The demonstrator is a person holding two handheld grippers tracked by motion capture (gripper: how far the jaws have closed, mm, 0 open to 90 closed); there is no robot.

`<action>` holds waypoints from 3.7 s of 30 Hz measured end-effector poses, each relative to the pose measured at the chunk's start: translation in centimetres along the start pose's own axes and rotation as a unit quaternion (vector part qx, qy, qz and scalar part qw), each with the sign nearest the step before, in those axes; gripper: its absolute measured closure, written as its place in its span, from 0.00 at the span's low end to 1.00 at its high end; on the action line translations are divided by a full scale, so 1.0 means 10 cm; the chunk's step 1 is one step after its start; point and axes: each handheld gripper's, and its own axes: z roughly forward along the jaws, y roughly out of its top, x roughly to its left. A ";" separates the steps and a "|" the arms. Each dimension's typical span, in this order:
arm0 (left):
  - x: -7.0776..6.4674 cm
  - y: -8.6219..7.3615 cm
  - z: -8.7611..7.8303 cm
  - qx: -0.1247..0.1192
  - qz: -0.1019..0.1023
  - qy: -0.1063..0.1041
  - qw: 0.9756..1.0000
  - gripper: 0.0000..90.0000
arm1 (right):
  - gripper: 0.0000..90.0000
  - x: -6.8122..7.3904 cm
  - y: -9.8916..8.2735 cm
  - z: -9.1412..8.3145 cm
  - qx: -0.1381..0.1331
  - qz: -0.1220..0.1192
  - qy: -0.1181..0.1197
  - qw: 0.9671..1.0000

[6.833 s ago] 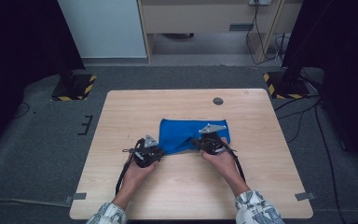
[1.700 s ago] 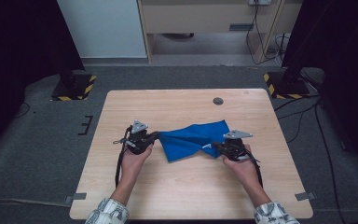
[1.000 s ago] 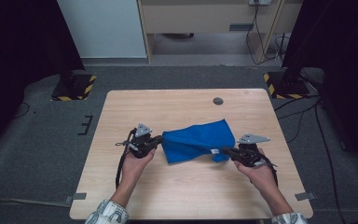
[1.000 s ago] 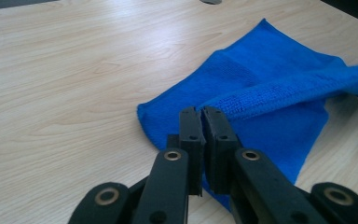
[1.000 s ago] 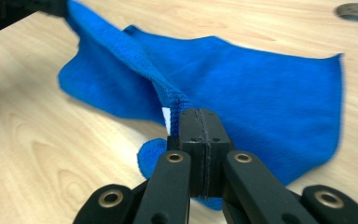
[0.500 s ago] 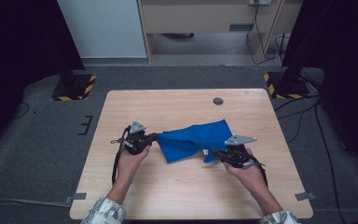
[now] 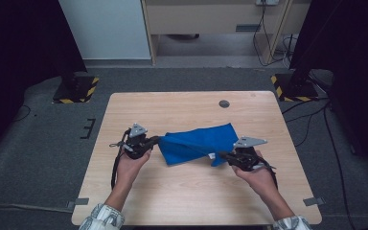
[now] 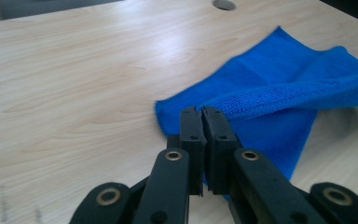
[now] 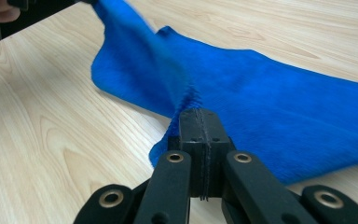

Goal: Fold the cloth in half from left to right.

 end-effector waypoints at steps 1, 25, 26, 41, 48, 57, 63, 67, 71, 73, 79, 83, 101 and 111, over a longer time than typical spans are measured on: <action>0.00 0.00 0.00 0.000 0.000 0.000 1.000 0.97 | 1.00 0.00 0.00 0.00 0.000 0.000 0.000 1.000; 0.03 -0.18 -0.28 0.007 0.002 0.009 1.000 0.97 | 1.00 0.20 -0.15 -0.02 0.022 -0.032 0.057 0.998; 0.02 -0.18 -0.29 0.008 0.004 0.009 1.000 0.97 | 1.00 0.21 -0.14 -0.02 0.023 -0.034 0.059 0.997; -0.65 -0.37 -0.23 0.062 0.054 -0.063 0.995 0.95 | 0.98 -0.17 -0.31 -0.52 0.043 -0.023 0.031 0.998; -0.66 -0.45 -0.28 0.055 0.030 -0.075 0.995 0.76 | 0.92 -0.24 -0.38 -0.49 0.047 -0.012 0.031 0.998; -0.65 -0.42 -0.35 0.031 0.016 -0.072 0.997 0.51 | 0.75 -0.27 -0.43 -0.45 0.054 -0.007 0.006 0.999; -0.61 -0.38 -0.34 0.024 0.019 -0.056 0.998 0.47 | 0.66 -0.35 -0.49 -0.44 0.049 0.012 -0.025 0.998; -0.58 -0.42 -0.28 0.029 0.019 -0.047 0.998 0.46 | 0.65 -0.35 -0.53 -0.45 0.046 0.017 -0.039 0.998; -0.56 -0.46 -0.23 0.032 0.022 -0.036 0.999 0.45 | 0.65 -0.33 -0.58 -0.43 0.048 0.017 -0.049 0.998; -0.54 -0.49 -0.19 0.038 0.023 -0.032 0.999 0.44 | 0.64 -0.35 -0.60 -0.40 0.051 0.020 -0.053 0.997; -0.55 -0.59 -0.01 0.067 0.025 -0.020 0.997 0.42 | 0.62 -0.38 -0.62 -0.29 0.064 0.015 -0.071 0.995; -0.58 -0.61 0.07 0.075 0.036 -0.013 0.996 0.41 | 0.59 -0.40 -0.62 -0.22 0.066 0.013 -0.080 0.994; -0.54 -0.66 0.24 0.097 0.067 0.006 0.993 0.46 | 0.66 -0.32 -0.63 -0.02 0.106 -0.015 -0.100 0.989; -0.42 -0.65 0.23 0.094 0.059 0.010 0.994 0.48 | 0.67 -0.23 -0.59 -0.10 0.097 -0.014 -0.089 0.991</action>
